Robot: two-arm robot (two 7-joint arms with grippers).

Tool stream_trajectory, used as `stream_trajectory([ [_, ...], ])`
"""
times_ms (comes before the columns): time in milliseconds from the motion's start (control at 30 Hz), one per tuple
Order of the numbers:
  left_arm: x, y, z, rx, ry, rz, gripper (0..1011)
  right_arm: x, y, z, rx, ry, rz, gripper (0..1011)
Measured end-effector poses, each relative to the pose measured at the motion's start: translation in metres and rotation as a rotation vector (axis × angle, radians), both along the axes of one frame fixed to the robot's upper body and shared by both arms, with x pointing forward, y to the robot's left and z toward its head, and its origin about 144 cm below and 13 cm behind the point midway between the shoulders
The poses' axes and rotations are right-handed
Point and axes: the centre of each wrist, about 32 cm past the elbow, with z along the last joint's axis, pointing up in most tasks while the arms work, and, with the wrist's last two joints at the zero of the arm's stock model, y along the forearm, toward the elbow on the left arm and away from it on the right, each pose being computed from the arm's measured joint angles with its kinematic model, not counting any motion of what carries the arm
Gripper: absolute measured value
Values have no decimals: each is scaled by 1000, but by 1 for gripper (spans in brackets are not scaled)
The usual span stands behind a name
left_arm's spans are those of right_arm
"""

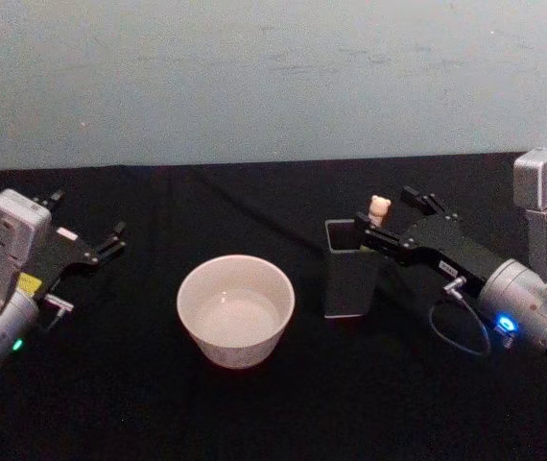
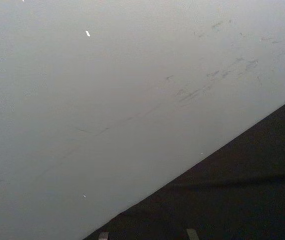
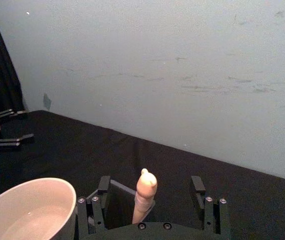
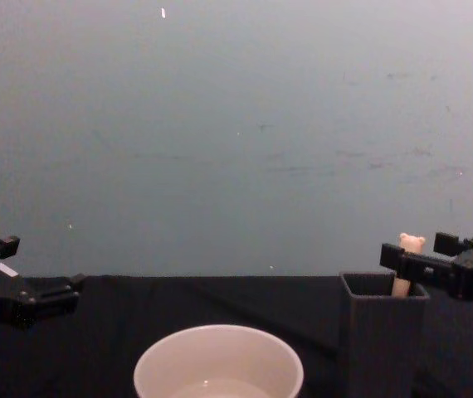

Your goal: Pick up the stirring spoon with one hand, stir inside the cup, then place it back in its original position.

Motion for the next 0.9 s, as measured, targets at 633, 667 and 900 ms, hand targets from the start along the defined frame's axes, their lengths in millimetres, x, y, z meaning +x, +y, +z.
stream_trajectory([
  [633, 0, 0, 0, 0, 0, 0, 1001, 0, 0, 0, 1, -1, 0, 1003],
  [667, 0, 0, 0, 0, 0, 0, 1001, 0, 0, 0, 1, -1, 0, 1003],
  [900, 0, 0, 0, 0, 0, 0, 1001, 0, 0, 0, 0, -2, 0, 959],
])
